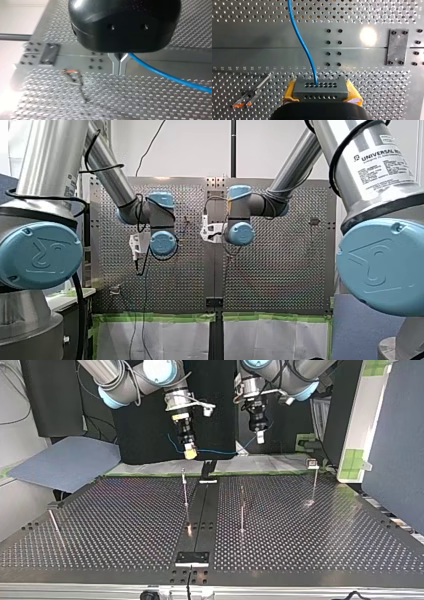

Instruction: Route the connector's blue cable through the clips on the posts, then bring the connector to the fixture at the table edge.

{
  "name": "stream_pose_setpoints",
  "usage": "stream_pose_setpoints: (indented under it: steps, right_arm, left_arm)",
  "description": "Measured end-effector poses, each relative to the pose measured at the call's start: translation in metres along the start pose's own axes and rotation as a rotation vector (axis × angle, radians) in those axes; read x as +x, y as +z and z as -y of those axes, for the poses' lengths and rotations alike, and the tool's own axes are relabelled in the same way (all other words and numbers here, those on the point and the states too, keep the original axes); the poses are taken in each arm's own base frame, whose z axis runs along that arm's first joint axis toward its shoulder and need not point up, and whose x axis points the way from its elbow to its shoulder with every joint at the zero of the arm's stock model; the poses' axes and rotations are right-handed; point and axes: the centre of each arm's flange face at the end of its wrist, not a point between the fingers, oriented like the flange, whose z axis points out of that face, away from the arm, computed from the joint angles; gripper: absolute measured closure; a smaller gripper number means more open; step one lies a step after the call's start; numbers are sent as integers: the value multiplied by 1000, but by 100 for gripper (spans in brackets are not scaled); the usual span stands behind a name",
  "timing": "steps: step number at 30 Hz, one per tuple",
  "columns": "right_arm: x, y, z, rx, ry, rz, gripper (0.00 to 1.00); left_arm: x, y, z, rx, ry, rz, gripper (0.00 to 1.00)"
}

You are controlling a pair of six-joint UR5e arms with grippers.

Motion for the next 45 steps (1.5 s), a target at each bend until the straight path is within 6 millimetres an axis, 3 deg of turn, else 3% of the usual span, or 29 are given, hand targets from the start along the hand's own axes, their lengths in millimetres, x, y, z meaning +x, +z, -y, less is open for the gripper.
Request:
stream_pose_setpoints:
  steps: [8, 13, 20, 30, 39, 45]
  right_arm:
    - [4, 7, -12, -23, -4, 24, 100]
    - [11, 16, -20, -37, -2, 16, 100]
    - [29, 33, -24, -34, 7, 2, 100]
    - [50, 54, -37, -27, 27, -35, 100]
    - [63, 70, -50, -47, 27, -51, 100]
    - [57, 84, -61, -64, 21, -35, 100]
  left_arm:
    - [-45, 21, 13, 5, -61, 79, 100]
    - [-58, 34, 18, 26, -79, 101, 100]
    - [-59, 48, 11, 26, -80, 102, 100]
    - [-41, 80, -6, 21, -44, 73, 100]
    - [-35, 112, 0, 40, -40, 78, 100]
    - [-43, 127, 5, 46, -46, 92, 100]
